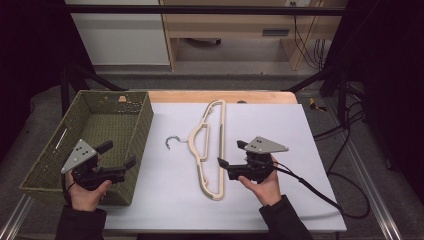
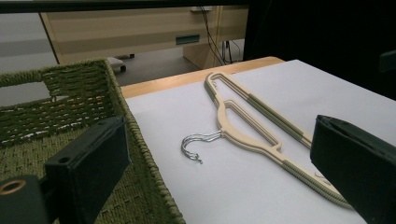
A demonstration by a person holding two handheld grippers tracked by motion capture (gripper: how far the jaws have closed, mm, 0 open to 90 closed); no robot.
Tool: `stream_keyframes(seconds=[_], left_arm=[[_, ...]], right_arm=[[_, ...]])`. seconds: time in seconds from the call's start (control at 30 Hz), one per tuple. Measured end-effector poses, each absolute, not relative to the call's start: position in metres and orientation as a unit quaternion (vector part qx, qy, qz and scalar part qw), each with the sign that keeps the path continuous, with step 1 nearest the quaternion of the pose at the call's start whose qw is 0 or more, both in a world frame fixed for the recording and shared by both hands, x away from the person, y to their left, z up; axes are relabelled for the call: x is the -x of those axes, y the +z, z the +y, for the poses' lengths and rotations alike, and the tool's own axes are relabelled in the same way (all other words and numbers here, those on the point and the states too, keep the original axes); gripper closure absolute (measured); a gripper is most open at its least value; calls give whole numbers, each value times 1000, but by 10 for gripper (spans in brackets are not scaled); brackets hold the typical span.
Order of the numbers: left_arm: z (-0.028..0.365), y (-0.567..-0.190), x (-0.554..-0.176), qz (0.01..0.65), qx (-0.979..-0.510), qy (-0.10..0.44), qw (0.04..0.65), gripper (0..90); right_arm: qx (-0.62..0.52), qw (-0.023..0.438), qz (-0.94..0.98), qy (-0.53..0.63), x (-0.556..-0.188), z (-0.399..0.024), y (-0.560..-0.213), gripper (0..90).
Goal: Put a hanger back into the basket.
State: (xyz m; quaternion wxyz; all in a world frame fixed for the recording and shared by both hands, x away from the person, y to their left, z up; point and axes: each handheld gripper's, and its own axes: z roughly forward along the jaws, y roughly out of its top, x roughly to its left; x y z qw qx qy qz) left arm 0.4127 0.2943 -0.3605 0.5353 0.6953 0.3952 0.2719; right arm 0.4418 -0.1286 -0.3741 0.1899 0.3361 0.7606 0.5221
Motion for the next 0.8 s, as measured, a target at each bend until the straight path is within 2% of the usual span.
stream_keyframes(seconds=[0.33,0.8], left_arm=[[298,-360,-413,399,-692,276,535,47],[297,-359,-411,393,-692,275,539,51]], right_arm=[[-330,164,795,482,-458,-86,-397,218],[-331,128,843,404,-473,-47,-452,376]])
